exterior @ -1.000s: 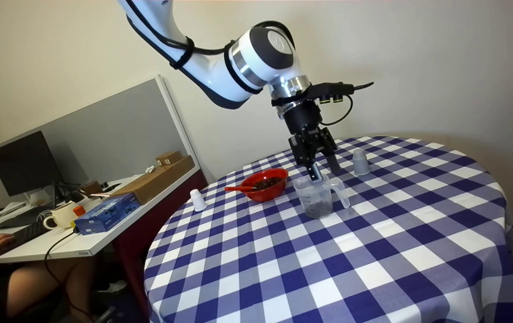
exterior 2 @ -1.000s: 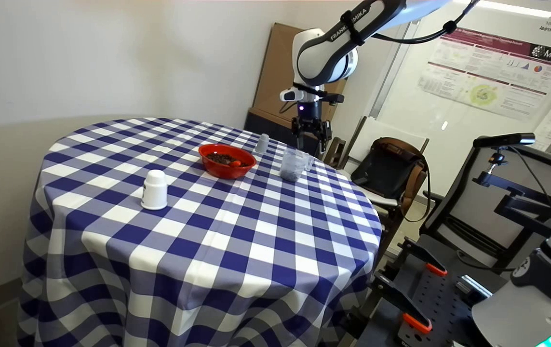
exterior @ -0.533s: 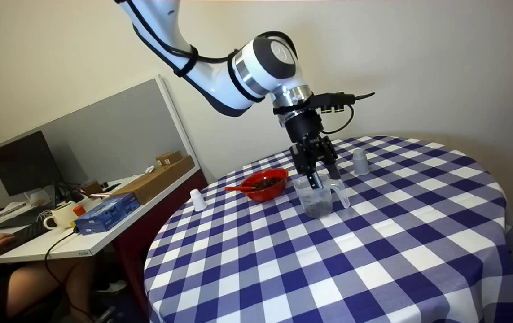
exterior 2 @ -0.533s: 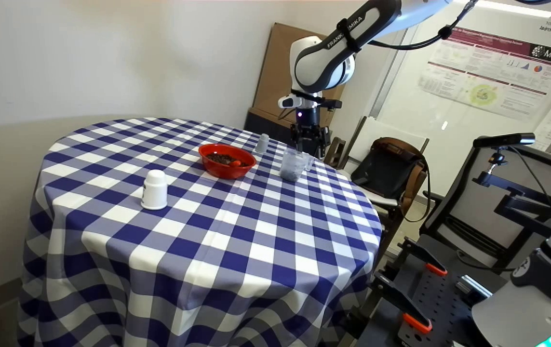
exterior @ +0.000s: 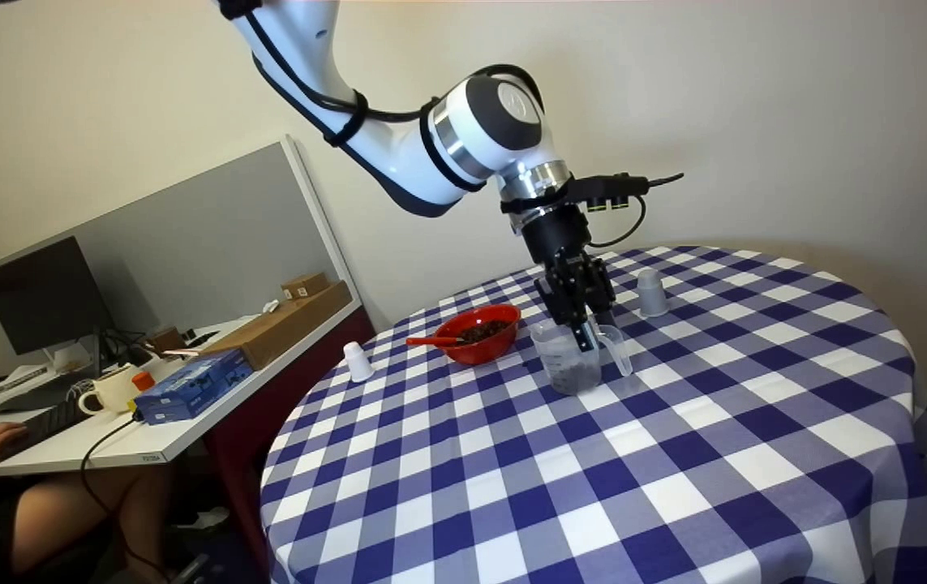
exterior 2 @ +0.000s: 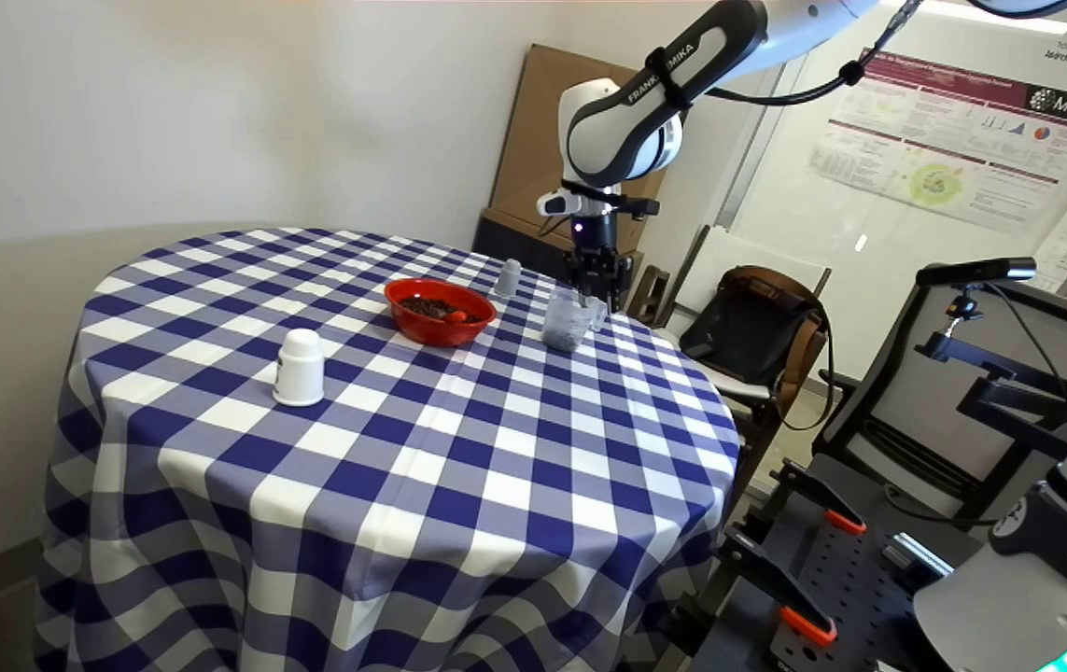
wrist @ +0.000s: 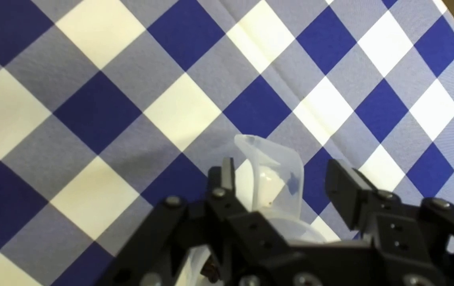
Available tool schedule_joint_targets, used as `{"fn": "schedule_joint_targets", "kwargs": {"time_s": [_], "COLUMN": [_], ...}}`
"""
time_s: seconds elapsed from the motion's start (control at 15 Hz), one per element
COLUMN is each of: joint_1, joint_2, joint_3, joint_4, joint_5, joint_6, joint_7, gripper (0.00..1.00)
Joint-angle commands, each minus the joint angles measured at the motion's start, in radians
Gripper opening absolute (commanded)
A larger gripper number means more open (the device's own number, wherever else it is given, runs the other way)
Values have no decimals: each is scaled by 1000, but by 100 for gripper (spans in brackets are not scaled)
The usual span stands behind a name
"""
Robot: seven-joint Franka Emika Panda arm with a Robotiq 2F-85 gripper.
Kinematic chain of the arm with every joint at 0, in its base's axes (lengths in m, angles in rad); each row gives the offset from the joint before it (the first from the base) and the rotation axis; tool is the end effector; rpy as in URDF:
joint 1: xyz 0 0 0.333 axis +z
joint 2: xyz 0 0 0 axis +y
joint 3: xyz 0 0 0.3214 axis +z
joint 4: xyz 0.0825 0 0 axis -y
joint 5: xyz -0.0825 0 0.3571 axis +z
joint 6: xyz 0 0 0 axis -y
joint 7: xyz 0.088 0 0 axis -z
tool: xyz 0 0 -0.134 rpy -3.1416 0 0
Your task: Use the spoon to place some of the contents in the red bowl into the jug, pour the contents in the jug into the red bowl
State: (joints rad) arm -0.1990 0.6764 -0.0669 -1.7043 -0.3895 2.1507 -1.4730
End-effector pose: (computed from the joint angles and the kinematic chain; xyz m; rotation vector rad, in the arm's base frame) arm 0.6029 -0.1862 0.1849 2.2479 2.0333 -0.6284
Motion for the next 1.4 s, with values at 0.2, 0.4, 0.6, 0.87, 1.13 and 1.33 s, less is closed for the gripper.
{"fn": "schedule_joint_targets", "kwargs": {"time_s": [0.2,0.4,0.6,0.87,1.13,1.33], "joint_1": [14,17,28,81,161,214], "joint_2": [23,21,12,-13,-33,-45], "joint_3": [-13,-13,-16,-30,-37,-28], "joint_4": [29,33,33,40,75,121], "joint_5": [-11,-13,-19,-66,-152,-215], "joint_6": [9,7,-3,-27,-96,-175], "joint_7": [20,21,29,87,172,211], "gripper": [9,12,12,12,12,12]}}
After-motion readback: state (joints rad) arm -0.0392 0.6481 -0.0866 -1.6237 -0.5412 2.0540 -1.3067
